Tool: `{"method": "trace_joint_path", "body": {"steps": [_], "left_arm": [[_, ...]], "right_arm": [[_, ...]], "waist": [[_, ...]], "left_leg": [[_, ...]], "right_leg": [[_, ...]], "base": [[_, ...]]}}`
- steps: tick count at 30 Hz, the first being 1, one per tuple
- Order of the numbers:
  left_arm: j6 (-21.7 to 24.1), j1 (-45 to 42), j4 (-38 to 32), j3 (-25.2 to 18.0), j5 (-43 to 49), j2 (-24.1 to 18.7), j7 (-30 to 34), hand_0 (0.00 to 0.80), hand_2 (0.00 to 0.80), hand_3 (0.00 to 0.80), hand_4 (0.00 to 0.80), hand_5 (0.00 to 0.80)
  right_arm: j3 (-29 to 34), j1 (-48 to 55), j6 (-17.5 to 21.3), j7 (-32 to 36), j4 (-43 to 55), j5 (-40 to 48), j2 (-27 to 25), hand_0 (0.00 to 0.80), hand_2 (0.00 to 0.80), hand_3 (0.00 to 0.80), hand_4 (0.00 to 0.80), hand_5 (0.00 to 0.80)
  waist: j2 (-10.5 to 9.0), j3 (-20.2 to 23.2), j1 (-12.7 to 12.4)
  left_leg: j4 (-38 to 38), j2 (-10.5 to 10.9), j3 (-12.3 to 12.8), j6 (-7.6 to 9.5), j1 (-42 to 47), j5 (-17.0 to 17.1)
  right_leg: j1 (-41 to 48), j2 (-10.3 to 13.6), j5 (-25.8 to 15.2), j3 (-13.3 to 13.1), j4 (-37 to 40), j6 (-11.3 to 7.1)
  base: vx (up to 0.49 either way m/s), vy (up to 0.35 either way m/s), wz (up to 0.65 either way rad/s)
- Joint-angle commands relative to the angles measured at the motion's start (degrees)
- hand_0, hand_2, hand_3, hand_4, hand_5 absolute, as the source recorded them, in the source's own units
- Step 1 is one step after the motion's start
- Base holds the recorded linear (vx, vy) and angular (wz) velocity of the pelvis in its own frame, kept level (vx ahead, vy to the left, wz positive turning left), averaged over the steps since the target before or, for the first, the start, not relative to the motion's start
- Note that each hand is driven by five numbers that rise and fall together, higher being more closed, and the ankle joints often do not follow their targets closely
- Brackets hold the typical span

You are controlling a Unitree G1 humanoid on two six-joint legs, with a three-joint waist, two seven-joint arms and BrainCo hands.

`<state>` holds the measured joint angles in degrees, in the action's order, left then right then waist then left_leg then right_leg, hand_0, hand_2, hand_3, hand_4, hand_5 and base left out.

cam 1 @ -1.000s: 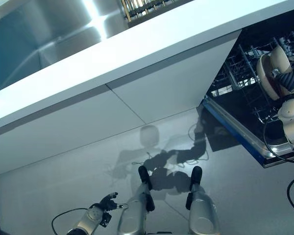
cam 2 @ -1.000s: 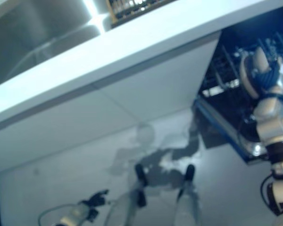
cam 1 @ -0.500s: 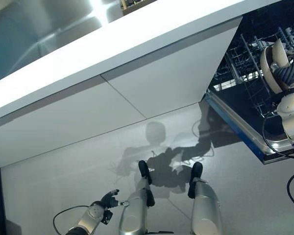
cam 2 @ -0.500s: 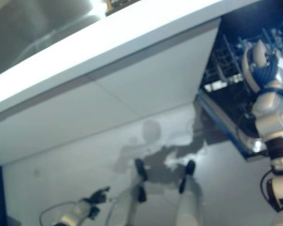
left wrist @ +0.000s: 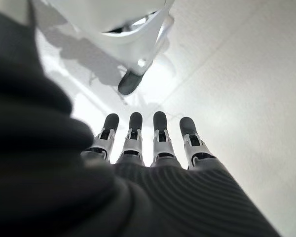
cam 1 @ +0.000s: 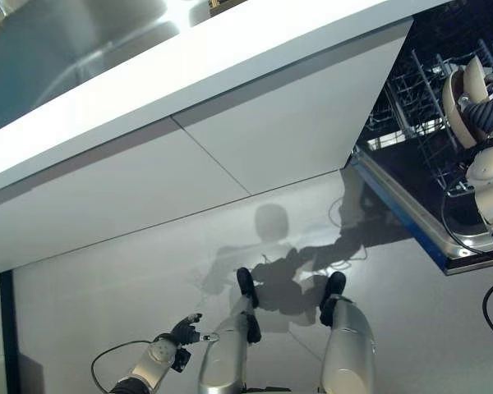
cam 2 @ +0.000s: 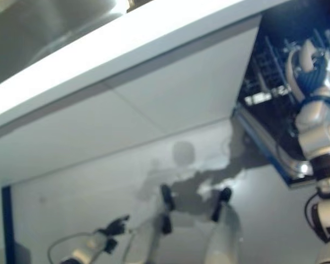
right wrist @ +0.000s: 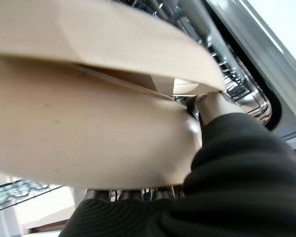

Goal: Take plates into dishwasher

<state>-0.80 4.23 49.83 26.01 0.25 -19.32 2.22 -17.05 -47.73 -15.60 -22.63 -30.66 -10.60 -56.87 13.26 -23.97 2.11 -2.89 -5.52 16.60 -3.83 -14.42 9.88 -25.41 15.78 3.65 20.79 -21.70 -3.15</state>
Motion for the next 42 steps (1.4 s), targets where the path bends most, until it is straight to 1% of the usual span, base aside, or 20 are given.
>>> {"method": "trace_joint_path", "body": {"steps": [1, 3, 4, 5, 6, 7, 8, 9, 11, 13, 24, 28, 32, 33, 34, 37, 39, 42], "left_arm": [[-0.2, 0.4, 0.8, 3.3, -1.5, -1.2, -0.4, 0.000, 0.000, 0.000, 0.000, 0.000], [-0.2, 0.4, 0.8, 3.3, -1.6, -1.2, -0.5, 0.000, 0.000, 0.000, 0.000, 0.000], [-0.2, 0.4, 0.8, 3.2, -1.6, -1.2, -0.4, 0.000, 0.000, 0.000, 0.000, 0.000], [-0.2, 0.3, 0.8, 3.2, -1.6, -1.2, -0.4, 0.000, 0.000, 0.000, 0.000, 0.000], [-0.3, 0.3, 0.7, 3.2, -1.7, -1.3, -0.4, 0.000, 0.000, 0.000, 0.000, 0.000], [-0.3, 0.3, 0.6, 3.2, -1.7, -1.3, -0.4, 0.000, 0.000, 0.000, 0.000, 0.000], [-0.3, 0.2, 0.6, 3.1, -1.8, -1.3, -0.5, 0.000, 0.000, 0.000, 0.000, 0.000], [-0.3, 0.1, 0.6, 3.1, -1.8, -1.3, -0.4, 0.000, 0.000, 0.000, 0.000, 0.000], [-0.3, -0.1, 0.5, 3.0, -1.7, -1.3, -0.5, 0.000, 0.000, 0.000, 0.000, 0.000], [-0.7, 0.0, 0.3, 3.1, -1.6, -1.3, -0.4, 0.000, 0.000, 0.000, 0.000, 0.000], [-0.5, -0.2, 0.7, 2.8, -1.5, -1.3, -0.4, 0.000, 0.000, 0.000, 0.000, 0.000], [-0.6, -0.3, 0.8, 2.7, -1.3, -1.2, -0.5, 0.000, 0.000, 0.000, 0.000, 0.000], [-0.3, -0.7, 1.2, 2.6, -1.0, -0.8, -0.7, 0.000, 0.000, 0.000, 0.000, 0.000], [0.0, -0.8, 1.4, 2.6, -1.0, -0.8, -0.7, 0.000, 0.000, 0.000, 0.000, 0.000], [0.1, -0.8, 1.4, 2.6, -0.9, -0.8, -0.7, 0.000, 0.000, 0.000, 0.000, 0.000], [0.1, -1.3, 1.4, 2.1, -0.5, -0.6, -0.7, 0.000, 0.000, 0.000, 0.000, 0.000], [0.3, -1.4, 1.8, 1.8, -0.5, -0.5, -0.8, 0.000, 0.000, 0.000, 0.000, 0.000], [0.4, -1.7, 2.4, 1.0, 0.0, 0.1, -1.1, 0.000, 0.000, 0.000, 0.000, 0.000]], "right_arm": [[-1.8, -3.6, -1.2, 0.3, -3.1, -0.7, -1.2, 0.615, 0.615, 0.615, 0.615, 0.615], [-1.9, -3.7, -1.2, 0.3, -3.3, -0.9, -1.4, 0.455, 0.455, 0.455, 0.455, 0.455], [-1.9, -3.7, -1.2, 0.4, -3.3, -1.3, -1.4, 0.427, 0.427, 0.427, 0.427, 0.427], [-1.9, -3.6, -1.3, 0.3, -3.3, -1.5, -1.4, 0.430, 0.430, 0.430, 0.430, 0.430], [-1.9, -3.4, -1.3, 0.3, -3.4, -1.7, -1.4, 0.424, 0.424, 0.424, 0.424, 0.424], [-1.9, -3.3, -1.4, 0.2, -3.3, -2.0, -1.5, 0.317, 0.317, 0.317, 0.317, 0.317], [-1.9, -3.2, -1.4, 0.0, -3.3, -2.3, -1.7, 0.232, 0.232, 0.232, 0.232, 0.232], [-1.9, -3.1, -1.4, 0.0, -3.3, -2.2, -1.7, 0.147, 0.147, 0.147, 0.147, 0.147], [-1.8, -2.9, -1.3, 0.2, -3.3, -2.4, -1.8, 0.104, 0.104, 0.104, 0.104, 0.104], [-1.8, -2.8, -1.1, 0.1, -3.5, -2.3, -1.8, 0.000, 0.000, 0.000, 0.000, 0.000], [-1.4, -2.4, -0.7, -0.6, -3.5, -2.6, -1.7, 0.000, 0.000, 0.000, 0.000, 0.000], [-0.8, -2.0, -0.2, -1.9, -2.9, -2.4, -1.7, 0.000, 0.000, 0.000, 0.000, 0.000], [0.3, -1.4, 2.1, -4.7, -1.5, 0.2, -1.4, 0.000, 0.000, 0.000, 0.000, 0.000], [0.9, -1.3, 3.7, -5.5, -0.8, 1.6, -1.1, 0.000, 0.000, 0.000, 0.000, 0.000], [1.5, -1.0, 5.3, -6.0, 0.1, 2.6, -0.8, 0.000, 0.000, 0.000, 0.000, 0.000], [3.7, 0.2, 8.1, -5.7, 4.7, 5.4, 0.5, 0.000, 0.000, 0.000, 0.000, 0.000], [5.2, 1.3, 9.1, -5.3, 7.4, 6.2, 1.4, 0.000, 0.000, 0.000, 0.000, 0.000], [7.9, 4.4, 10.7, -5.0, 12.3, 9.6, 3.4, 0.000, 0.000, 0.000, 0.000, 0.000]], "waist": [[-4.00, -2.3, -0.7], [-4.06, -2.3, -0.7], [-4.07, -2.3, -0.7], [-3.97, -2.1, -0.8], [-3.99, -2.1, -0.8], [-4.14, -2.3, -0.8], [-4.18, -2.3, -0.8], [-4.09, -2.0, -0.8], [-4.18, -1.9, -0.9], [-4.25, -1.8, -0.9], [-4.66, -1.6, -1.1], [-4.89, -1.6, -1.0], [-5.02, -1.4, -1.0], [-5.10, -1.3, -1.0], [-5.27, -1.4, -0.9], [-5.59, -1.0, -0.8], [-5.89, -0.8, -0.7], [-6.71, -0.1, -0.3]], "left_leg": [[-0.9, -2.9, 0.4, -4.84, 11.0, -4.1], [-0.9, -2.9, 0.5, -4.86, 11.0, -4.0], [-0.9, -2.9, 0.6, -4.87, 11.0, -4.0], [-1.1, -2.9, 0.1, -5.26, 11.6, -4.8], [-1.1, -2.8, 0.2, -5.23, 11.6, -4.8], [-0.9, -2.9, 0.8, -4.82, 11.1, -4.1], [-0.9, -2.9, 0.9, -4.81, 11.1, -4.1], [-1.2, -2.8, 0.4, -5.19, 11.8, -4.8], [-1.3, -2.8, 0.5, -5.20, 11.9, -4.9], [-1.3, -2.9, 0.6, -5.19, 11.9, -5.0], [-1.3, -2.9, 0.9, -5.09, 12.3, -5.3], [-1.4, -3.0, 1.1, -5.01, 12.5, -5.5], [-1.5, -2.9, 0.9, -4.88, 12.8, -5.8], [-1.6, -2.9, 0.9, -4.82, 12.8, -5.9], [-1.4, -2.9, 1.4, -4.43, 12.3, -5.2], [-1.6, -2.8, 1.4, -4.23, 12.8, -5.7], [-1.6, -2.8, 1.4, -4.25, 13.0, -5.7], [-1.7, -2.8, 1.7, -4.02, 13.6, -6.5]], "right_leg": [[7.2, -5.6, -5.8, -1.3, 17.4, 0.25], [7.3, -5.6, -5.9, -1.2, 17.7, 0.21], [7.4, -5.7, -6.0, -1.2, 17.8, 0.18], [7.9, -5.8, -4.9, -1.7, 17.8, -0.42], [8.0, -5.8, -5.0, -1.7, 17.8, -0.45], [7.7, -5.7, -6.1, -1.1, 18.0, 0.12], [7.8, -5.7, -6.1, -1.1, 18.1, 0.12], [8.3, -5.9, -5.0, -1.6, 18.1, -0.47], [8.5, -5.9, -5.0, -1.6, 18.2, -0.53], [8.6, -5.8, -5.1, -1.6, 18.2, -0.62], [9.1, -5.8, -5.3, -1.3, 18.6, -0.76], [9.4, -5.9, -5.2, -1.4, 18.5, -0.81], [9.7, -6.0, -5.2, -1.6, 18.6, -0.79], [9.8, -6.0, -5.2, -1.6, 18.6, -0.83], [9.5, -5.9, -6.3, -1.0, 18.6, -0.25], [10.0, -6.0, -6.3, -1.0, 18.8, -0.33], [10.3, -6.0, -6.4, -0.9, 18.9, -0.42], [11.2, -6.0, -6.6, -0.9, 19.5, -0.63]], "base": [[-0.028, 0.010, 0.38], [-0.025, 0.018, 0.22], [0.050, 0.027, 0.04], [0.052, 0.024, -0.01], [-0.013, 0.013, -0.05], [-0.078, 0.004, -0.06], [-0.006, 0.010, -0.05], [0.062, 0.017, -0.07], [0.027, 0.016, -0.05], [-0.005, 0.010, -0.06], [-0.001, 0.000, 0.00], [0.000, 0.000, 0.00], [0.000, 0.000, 0.00], [-0.069, 0.017, 0.00], [-0.068, 0.018, 0.02], [-0.027, 0.023, 0.06], [0.000, 0.000, 0.00], [-0.026, 0.021, 0.00]]}}
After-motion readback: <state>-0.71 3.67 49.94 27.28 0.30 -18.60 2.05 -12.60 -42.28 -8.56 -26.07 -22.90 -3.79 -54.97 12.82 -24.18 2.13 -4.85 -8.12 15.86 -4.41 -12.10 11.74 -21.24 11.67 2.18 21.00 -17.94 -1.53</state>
